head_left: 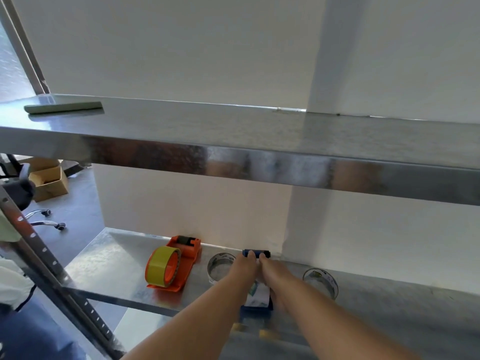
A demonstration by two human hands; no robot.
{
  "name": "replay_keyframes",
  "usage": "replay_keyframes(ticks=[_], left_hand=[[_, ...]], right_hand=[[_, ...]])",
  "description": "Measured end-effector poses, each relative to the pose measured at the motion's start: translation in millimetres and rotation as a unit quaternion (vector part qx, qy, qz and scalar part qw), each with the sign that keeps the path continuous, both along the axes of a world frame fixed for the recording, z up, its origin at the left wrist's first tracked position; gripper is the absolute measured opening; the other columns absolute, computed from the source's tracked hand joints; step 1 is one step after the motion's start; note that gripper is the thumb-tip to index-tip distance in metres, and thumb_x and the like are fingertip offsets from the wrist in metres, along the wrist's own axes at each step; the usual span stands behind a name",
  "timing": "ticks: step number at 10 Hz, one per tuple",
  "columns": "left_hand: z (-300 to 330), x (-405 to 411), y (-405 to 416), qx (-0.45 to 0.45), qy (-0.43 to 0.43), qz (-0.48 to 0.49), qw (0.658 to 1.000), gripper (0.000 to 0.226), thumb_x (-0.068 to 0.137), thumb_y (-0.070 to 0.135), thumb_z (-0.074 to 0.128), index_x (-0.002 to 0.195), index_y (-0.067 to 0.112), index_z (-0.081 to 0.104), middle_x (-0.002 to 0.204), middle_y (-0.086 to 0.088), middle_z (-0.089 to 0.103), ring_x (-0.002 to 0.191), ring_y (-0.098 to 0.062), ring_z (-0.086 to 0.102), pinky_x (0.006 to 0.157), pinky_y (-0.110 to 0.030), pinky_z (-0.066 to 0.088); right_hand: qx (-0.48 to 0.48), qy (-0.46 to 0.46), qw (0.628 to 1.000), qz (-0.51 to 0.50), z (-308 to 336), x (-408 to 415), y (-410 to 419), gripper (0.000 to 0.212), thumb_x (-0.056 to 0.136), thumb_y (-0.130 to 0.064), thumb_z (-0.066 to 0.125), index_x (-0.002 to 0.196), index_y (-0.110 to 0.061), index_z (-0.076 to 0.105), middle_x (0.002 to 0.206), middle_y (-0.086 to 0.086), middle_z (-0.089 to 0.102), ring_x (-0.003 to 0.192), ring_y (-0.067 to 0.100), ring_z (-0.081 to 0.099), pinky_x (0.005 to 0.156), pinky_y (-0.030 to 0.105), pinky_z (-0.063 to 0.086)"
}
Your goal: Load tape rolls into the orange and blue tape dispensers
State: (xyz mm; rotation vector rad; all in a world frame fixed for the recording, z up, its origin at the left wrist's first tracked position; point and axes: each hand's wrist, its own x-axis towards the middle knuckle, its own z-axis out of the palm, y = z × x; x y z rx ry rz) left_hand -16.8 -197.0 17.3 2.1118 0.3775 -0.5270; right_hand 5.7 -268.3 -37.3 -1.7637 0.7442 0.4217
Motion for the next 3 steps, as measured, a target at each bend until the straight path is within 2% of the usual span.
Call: replay_keyframes(ticks=[1,2,3], left_hand=[[0.2,-1.5,4.1,-0.060,-0.025,0.036,0.997,0.047,0.103,0.025,0.034,0.142,-0.001,0.034,0.145,-0.021,0.042,0.120,-0.027,0.053,0.092,-0.030,0.044],[15.5,-5.7,8.0,-0.041,-0.048,0.052,0.997,0.052,0.103,0.029,0.030,0.148,0.003,0.024,0.150,-0.020,0.036,0.136,-0.033,0.040,0.109,-0.038,0.035],[35.0,-17.2,16.5,-0.019,-0.083,0.047,0.995,0.054,0.103,0.032,0.025,0.153,0.015,0.013,0.159,-0.010,0.021,0.144,-0.030,0.029,0.115,-0.042,0.027]], right_hand=[[0.017,-0.007,0.999,0.029,12.4,-7.9,-3.8,0.058,0.100,-0.043,0.025,0.144,-0.005,0.032,0.146,0.014,0.041,0.118,0.024,0.048,0.104,0.032,0.037],[-0.013,-0.081,0.995,0.049,40.9,-23.0,-9.0,0.050,0.102,-0.035,0.023,0.142,-0.007,0.036,0.147,0.013,0.041,0.127,0.026,0.045,0.103,0.033,0.035],[-0.046,-0.169,0.983,0.049,66.5,-35.5,-8.5,0.045,0.100,-0.029,0.031,0.136,-0.006,0.044,0.134,0.005,0.051,0.108,0.016,0.047,0.092,0.028,0.036]])
